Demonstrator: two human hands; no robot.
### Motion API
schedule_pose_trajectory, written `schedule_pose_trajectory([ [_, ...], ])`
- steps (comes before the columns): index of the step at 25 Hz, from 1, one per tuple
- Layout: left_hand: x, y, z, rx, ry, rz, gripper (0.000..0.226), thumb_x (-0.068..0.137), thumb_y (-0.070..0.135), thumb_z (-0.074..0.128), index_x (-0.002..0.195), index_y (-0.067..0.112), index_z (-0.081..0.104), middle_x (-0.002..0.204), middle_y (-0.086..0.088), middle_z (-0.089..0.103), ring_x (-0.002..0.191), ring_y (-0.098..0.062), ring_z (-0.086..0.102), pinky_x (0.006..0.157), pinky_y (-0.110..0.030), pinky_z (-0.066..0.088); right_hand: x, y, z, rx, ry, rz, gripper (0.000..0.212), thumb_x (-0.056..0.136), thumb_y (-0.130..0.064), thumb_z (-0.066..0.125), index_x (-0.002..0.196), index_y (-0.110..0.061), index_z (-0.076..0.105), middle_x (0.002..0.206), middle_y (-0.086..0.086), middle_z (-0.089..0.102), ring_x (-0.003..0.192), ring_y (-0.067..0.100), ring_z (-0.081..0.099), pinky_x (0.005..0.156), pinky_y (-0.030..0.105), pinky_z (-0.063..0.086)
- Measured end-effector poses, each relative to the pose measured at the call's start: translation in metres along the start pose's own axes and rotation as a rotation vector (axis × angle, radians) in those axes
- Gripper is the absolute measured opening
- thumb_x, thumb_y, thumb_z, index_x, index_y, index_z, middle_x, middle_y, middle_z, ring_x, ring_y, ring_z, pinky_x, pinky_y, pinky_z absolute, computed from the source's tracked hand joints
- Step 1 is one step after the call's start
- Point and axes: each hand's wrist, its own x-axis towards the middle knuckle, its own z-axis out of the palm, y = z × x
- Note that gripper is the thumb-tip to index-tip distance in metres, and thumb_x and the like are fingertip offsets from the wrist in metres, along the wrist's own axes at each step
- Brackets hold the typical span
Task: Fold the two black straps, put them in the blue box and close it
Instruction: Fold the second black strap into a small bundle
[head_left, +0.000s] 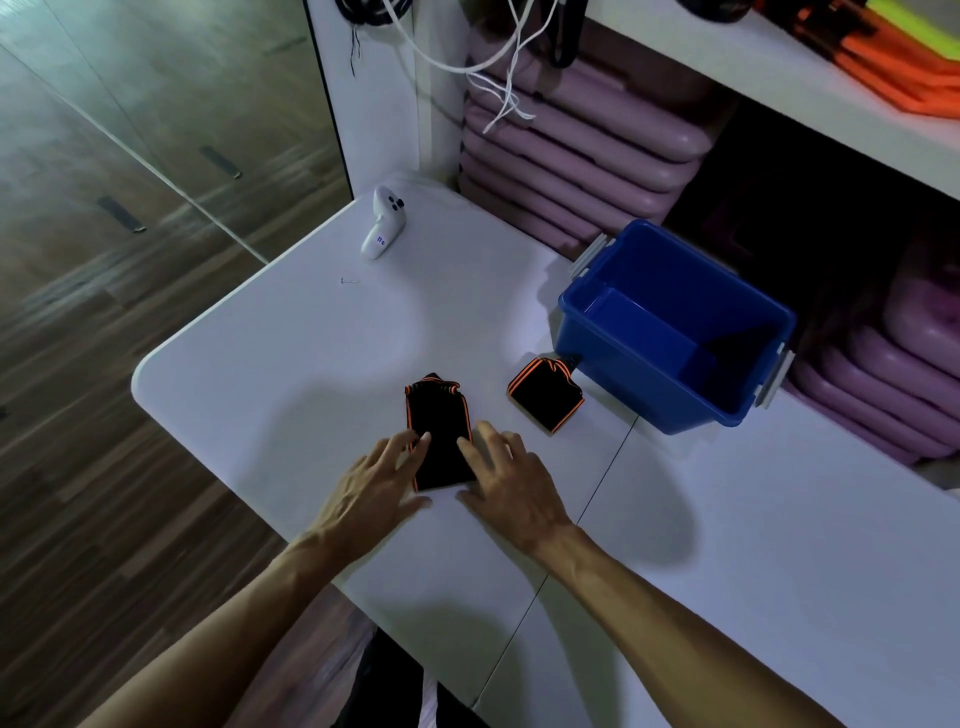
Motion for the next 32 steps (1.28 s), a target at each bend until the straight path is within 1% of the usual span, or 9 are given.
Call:
schedule_pose_trajectory([
  [3,0.006,0.003,-0.006,-0.117,0.016,-0.037,0.057,0.087,0.033,0.064,0.135,0.01,0.045,0.128,-0.008,0.054,0.099,-0.026,0.064,0.065,-0.034,0.056,0.005,-0.004,0.005,0.023,0.06,-0.042,0.054,0.084,-0.016,0.073,0.131,0.0,0.053,0.135,0.019,0.055,0.103,0.034,0.059,0.061,0.04,0.056],
  [6,0.0,0.002,-0.01,-0.118,0.077,-0.001,0.042,0.093,0.038,0.049,0.127,0.013,0.05,0.127,-0.002,0.059,0.1,-0.021,0.064,0.073,-0.03,0.052,0.008,-0.002,0.005,0.044,0.081,-0.118,0.053,0.09,-0.022,0.064,0.136,-0.002,0.048,0.131,0.019,0.059,0.102,0.033,0.06,0.066,0.042,0.056],
  [10,0.003,0.008,-0.006,-0.015,0.021,-0.068,0.056,0.085,0.052,0.053,0.125,0.012,0.05,0.129,-0.004,0.06,0.094,-0.022,0.066,0.071,-0.033,0.055,0.009,-0.001,0.002,0.087,0.109,-0.125,0.04,0.09,-0.016,0.064,0.126,-0.012,0.048,0.128,0.019,0.062,0.094,0.032,0.061,0.064,0.04,0.055],
  [13,0.008,0.01,-0.009,-0.069,0.022,-0.114,0.057,0.088,0.056,0.041,0.121,0.012,0.054,0.119,-0.004,0.066,0.093,-0.024,0.067,0.072,-0.033,0.054,0.012,0.0,-0.003,0.102,0.108,-0.144,0.028,0.097,-0.019,0.044,0.12,-0.009,0.056,0.117,0.015,0.068,0.091,0.03,0.061,0.064,0.04,0.055],
  [16,0.005,0.006,-0.019,-0.102,0.025,-0.063,0.056,0.094,0.054,0.028,0.124,0.013,0.052,0.1,-0.003,0.069,0.083,-0.025,0.065,0.067,-0.031,0.05,0.022,0.006,-0.014,0.184,0.028,-0.143,0.039,0.096,-0.034,0.047,0.122,-0.007,0.057,0.11,0.011,0.067,0.096,0.029,0.058,0.071,0.042,0.053],
  [21,0.014,0.007,-0.029,-0.282,-0.025,-0.207,0.055,0.09,0.054,0.032,0.124,0.015,0.052,0.094,-0.003,0.066,0.086,-0.024,0.06,0.063,-0.029,0.042,0.031,0.007,-0.019,0.358,-0.093,-0.015,0.052,0.093,-0.044,0.056,0.132,-0.011,0.053,0.117,0.011,0.062,0.105,0.029,0.052,0.082,0.046,0.052],
  [26,0.038,-0.007,-0.017,-0.537,-0.077,-0.484,0.038,0.087,0.039,0.06,0.119,0.017,0.06,0.119,-0.002,0.052,0.114,-0.021,0.045,0.09,-0.028,0.038,0.055,0.004,-0.028,0.512,-0.244,0.214,0.051,0.089,-0.038,0.05,0.136,-0.017,0.052,0.143,0.013,0.038,0.131,0.029,0.034,0.103,0.043,0.042],
  [30,0.047,-0.012,-0.011,-0.933,-0.055,-0.609,0.044,0.077,0.01,0.074,0.113,0.012,0.048,0.108,-0.01,0.065,0.1,-0.023,0.061,0.076,-0.022,0.044,0.055,-0.003,-0.04,0.822,-0.233,0.3,0.051,0.09,-0.021,0.056,0.139,-0.024,0.044,0.127,0.008,0.056,0.116,0.02,0.052,0.099,0.036,0.048],
  [32,0.051,-0.012,-0.014,-0.958,-0.056,-0.576,0.057,0.074,0.007,0.076,0.123,0.015,0.049,0.108,-0.008,0.064,0.1,-0.021,0.062,0.078,-0.023,0.048,0.049,0.0,-0.048,0.963,-0.243,0.39,0.073,0.089,-0.019,0.065,0.149,-0.029,0.026,0.135,0.009,0.052,0.116,0.012,0.051,0.095,0.026,0.047],
])
